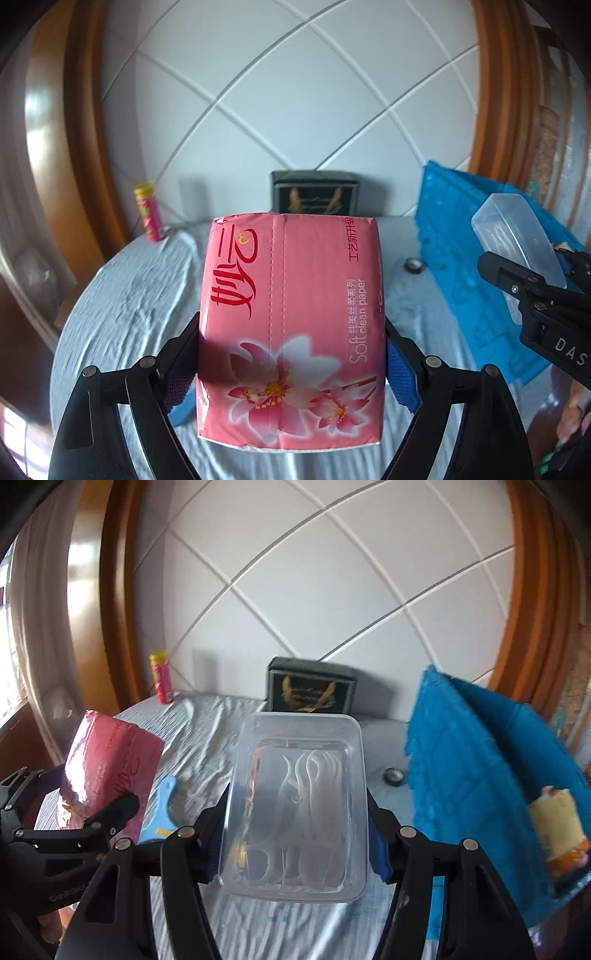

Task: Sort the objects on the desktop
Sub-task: 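Carry the tissue pack with the left gripper while the right gripper carries the clear box to the bin, then open both grippers to drop the tissue pack and clear box into the blue bin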

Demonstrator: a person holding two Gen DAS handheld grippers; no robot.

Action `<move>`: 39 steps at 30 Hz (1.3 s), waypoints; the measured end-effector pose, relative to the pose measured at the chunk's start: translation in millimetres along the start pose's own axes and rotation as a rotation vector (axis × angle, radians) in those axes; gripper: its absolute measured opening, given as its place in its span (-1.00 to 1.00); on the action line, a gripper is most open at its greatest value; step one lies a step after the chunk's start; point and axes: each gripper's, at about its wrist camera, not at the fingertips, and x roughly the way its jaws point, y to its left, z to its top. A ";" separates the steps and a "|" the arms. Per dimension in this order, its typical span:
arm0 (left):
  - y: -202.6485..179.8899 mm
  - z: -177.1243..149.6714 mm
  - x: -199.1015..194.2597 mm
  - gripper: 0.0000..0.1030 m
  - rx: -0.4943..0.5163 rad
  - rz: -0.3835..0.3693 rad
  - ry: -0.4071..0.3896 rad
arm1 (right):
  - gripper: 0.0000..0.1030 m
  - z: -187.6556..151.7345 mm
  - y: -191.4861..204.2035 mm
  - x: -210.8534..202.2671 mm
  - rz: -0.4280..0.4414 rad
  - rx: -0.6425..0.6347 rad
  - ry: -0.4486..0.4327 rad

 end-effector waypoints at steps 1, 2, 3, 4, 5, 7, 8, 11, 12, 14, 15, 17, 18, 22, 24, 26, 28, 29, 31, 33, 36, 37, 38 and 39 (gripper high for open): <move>-13.3 4.2 -2.5 0.67 0.010 -0.009 -0.013 | 0.17 1.2 -7.6 -5.6 -0.010 0.005 -0.009; -26.8 8.1 -5.0 0.67 0.020 -0.018 -0.027 | 0.17 1.3 -18.7 -13.7 -0.022 0.011 -0.022; -40.9 11.5 -7.6 0.67 0.026 -0.024 -0.039 | 0.17 1.4 -30.3 -21.7 -0.034 0.018 -0.035; -54.9 14.9 -10.1 0.67 0.033 -0.029 -0.052 | 0.17 1.1 -43.9 -29.7 -0.043 0.026 -0.047; -69.9 18.3 -12.5 0.67 0.040 -0.038 -0.064 | 0.17 0.8 -58.3 -37.6 -0.051 0.036 -0.058; -105.8 25.5 -16.2 0.67 0.053 -0.071 -0.086 | 0.17 -1.3 -95.2 -53.2 -0.055 0.070 -0.072; -124.1 29.2 -18.0 0.67 0.059 -0.087 -0.097 | 0.17 -3.5 -118.4 -60.7 -0.062 0.092 -0.077; -188.4 42.0 -23.8 0.67 0.074 -0.128 -0.117 | 0.17 -11.2 -187.6 -83.0 -0.094 0.144 -0.096; -205.4 45.9 -24.9 0.67 0.076 -0.138 -0.118 | 0.17 -13.5 -207.1 -87.8 -0.106 0.153 -0.097; -249.5 54.8 -25.3 0.67 0.083 -0.166 -0.119 | 0.17 -21.5 -261.4 -97.1 -0.129 0.183 -0.090; -269.3 58.0 -24.5 0.67 0.089 -0.175 -0.117 | 0.17 -24.9 -283.9 -99.6 -0.137 0.192 -0.085; -308.2 63.6 -23.0 0.67 0.102 -0.195 -0.111 | 0.17 -31.8 -321.1 -99.1 -0.157 0.199 -0.068; -325.2 64.0 -22.2 0.67 0.111 -0.210 -0.099 | 0.17 -35.5 -340.1 -98.7 -0.166 0.203 -0.058; -381.4 56.4 -15.3 0.68 0.173 -0.210 -0.052 | 0.17 -50.1 -379.7 -91.8 -0.133 0.198 -0.003; -398.4 49.6 -14.6 0.68 0.219 -0.145 -0.076 | 0.17 -56.4 -387.9 -87.0 -0.103 0.182 0.020; -406.4 48.1 -14.6 0.68 0.231 -0.125 -0.081 | 0.17 -62.6 -395.7 -82.4 -0.075 0.167 0.043; -410.6 53.3 -14.8 0.68 0.210 -0.151 -0.069 | 0.17 -68.1 -399.5 -79.3 -0.077 0.167 0.059; -412.4 55.4 -14.4 0.68 0.200 -0.163 -0.062 | 0.17 -68.5 -401.7 -76.9 -0.071 0.170 0.063; -413.3 53.0 -9.8 0.68 0.194 -0.167 -0.041 | 0.16 -69.3 -406.0 -72.5 -0.060 0.178 0.070; -414.3 50.5 -5.2 0.68 0.187 -0.171 -0.020 | 0.16 -68.0 -408.1 -73.5 -0.053 0.172 0.064; -415.6 46.9 1.8 0.71 0.177 -0.176 0.012 | 0.16 -68.2 -409.9 -71.7 -0.053 0.154 0.081; -416.1 45.7 4.1 0.71 0.174 -0.178 0.022 | 0.17 -69.7 -409.9 -68.8 -0.055 0.145 0.100; -416.6 44.5 6.5 0.72 0.171 -0.180 0.033 | 0.17 -71.5 -409.9 -65.9 -0.057 0.136 0.118; -417.0 43.3 8.8 0.73 0.168 -0.182 0.043 | 0.17 -74.9 -409.9 -62.4 -0.049 0.131 0.128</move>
